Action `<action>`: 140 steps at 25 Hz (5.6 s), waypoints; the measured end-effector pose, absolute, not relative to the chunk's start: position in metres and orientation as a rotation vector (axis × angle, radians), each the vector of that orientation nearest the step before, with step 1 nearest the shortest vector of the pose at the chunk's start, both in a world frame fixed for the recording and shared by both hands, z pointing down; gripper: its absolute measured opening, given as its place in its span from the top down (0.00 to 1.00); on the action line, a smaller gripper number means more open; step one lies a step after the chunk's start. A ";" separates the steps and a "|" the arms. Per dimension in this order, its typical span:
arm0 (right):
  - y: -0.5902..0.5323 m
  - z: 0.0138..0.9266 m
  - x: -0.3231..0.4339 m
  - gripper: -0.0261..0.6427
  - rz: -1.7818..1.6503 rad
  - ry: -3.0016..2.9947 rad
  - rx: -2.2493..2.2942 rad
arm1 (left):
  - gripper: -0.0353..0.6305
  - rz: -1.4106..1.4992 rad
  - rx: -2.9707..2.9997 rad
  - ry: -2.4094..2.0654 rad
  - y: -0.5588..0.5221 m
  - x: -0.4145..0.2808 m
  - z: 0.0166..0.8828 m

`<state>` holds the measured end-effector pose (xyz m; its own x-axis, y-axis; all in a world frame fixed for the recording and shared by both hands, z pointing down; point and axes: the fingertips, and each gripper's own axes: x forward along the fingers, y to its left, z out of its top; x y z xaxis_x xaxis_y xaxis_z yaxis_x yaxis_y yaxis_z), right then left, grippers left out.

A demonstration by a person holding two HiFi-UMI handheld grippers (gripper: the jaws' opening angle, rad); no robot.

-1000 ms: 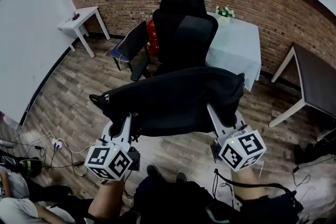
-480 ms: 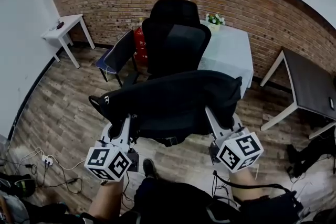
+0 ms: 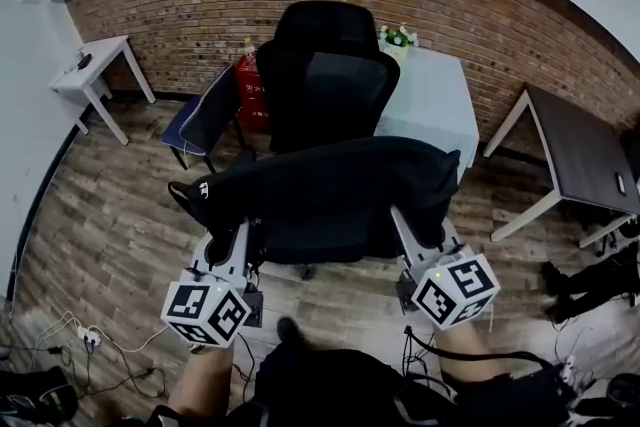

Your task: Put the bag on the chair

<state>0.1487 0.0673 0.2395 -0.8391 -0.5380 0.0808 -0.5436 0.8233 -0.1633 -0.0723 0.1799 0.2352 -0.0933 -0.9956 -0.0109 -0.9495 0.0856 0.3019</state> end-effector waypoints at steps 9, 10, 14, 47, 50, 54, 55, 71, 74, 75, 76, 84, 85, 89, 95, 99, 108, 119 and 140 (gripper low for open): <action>0.051 0.237 0.101 0.83 0.260 -2.926 0.981 | 0.88 -0.374 2.023 -2.073 0.150 -0.128 0.237; 0.050 0.239 0.096 0.83 0.264 -2.923 0.992 | 0.88 -0.373 2.029 -2.066 0.147 -0.133 0.238; 0.046 0.241 0.078 0.83 0.272 -2.910 1.037 | 0.88 -0.370 2.067 -2.033 0.137 -0.154 0.238; -0.165 0.287 0.055 0.83 0.373 -2.868 1.077 | 0.88 -0.188 2.067 -1.974 -0.089 -0.178 0.272; -0.176 0.292 0.052 0.83 0.386 -2.853 1.096 | 0.88 -0.173 2.066 -1.967 -0.102 -0.182 0.276; -0.188 0.298 0.040 0.83 0.381 -2.822 1.124 | 0.88 -0.163 2.066 -1.930 -0.118 -0.196 0.286; -0.190 0.300 0.037 0.83 0.377 -2.814 1.131 | 0.88 -0.163 2.074 -1.917 -0.121 -0.199 0.290; -0.218 0.383 0.008 0.83 0.474 -2.655 1.247 | 0.88 -0.029 2.133 -1.741 -0.172 -0.233 0.374; -0.226 0.407 0.006 0.83 0.500 -2.613 1.251 | 0.88 0.013 2.115 -1.707 -0.181 -0.234 0.401; -0.228 0.415 0.006 0.83 0.509 -2.600 1.253 | 0.88 0.024 2.110 -1.696 -0.185 -0.235 0.409; -0.231 0.422 0.005 0.83 0.517 -2.591 1.254 | 0.88 0.034 2.105 -1.686 -0.188 -0.235 0.417; -0.247 0.485 -0.009 0.83 0.580 -2.508 1.250 | 0.88 0.134 2.045 -1.627 -0.208 -0.249 0.484; -0.249 0.493 -0.009 0.83 0.595 -2.501 1.252 | 0.88 0.148 2.040 -1.627 -0.210 -0.249 0.491; -0.255 0.524 -0.011 0.83 0.631 -2.482 1.242 | 0.88 0.188 2.021 -1.627 -0.217 -0.251 0.515; -0.268 0.569 -0.015 0.83 0.660 -2.432 1.230 | 0.88 0.248 1.954 -1.634 -0.230 -0.254 0.561; -0.268 0.598 -0.020 0.83 0.690 -2.406 1.207 | 0.88 0.265 1.896 -1.629 -0.227 -0.259 0.591; -0.282 0.671 -0.022 0.83 0.735 -2.339 1.177 | 0.87 0.346 1.839 -1.605 -0.243 -0.260 0.662; -0.272 0.749 -0.029 0.83 0.793 -2.246 1.117 | 0.87 0.432 1.750 -1.558 -0.228 -0.264 0.740; -0.237 0.849 0.000 0.80 0.968 -2.007 1.102 | 0.85 0.597 1.643 -1.426 -0.197 -0.241 0.835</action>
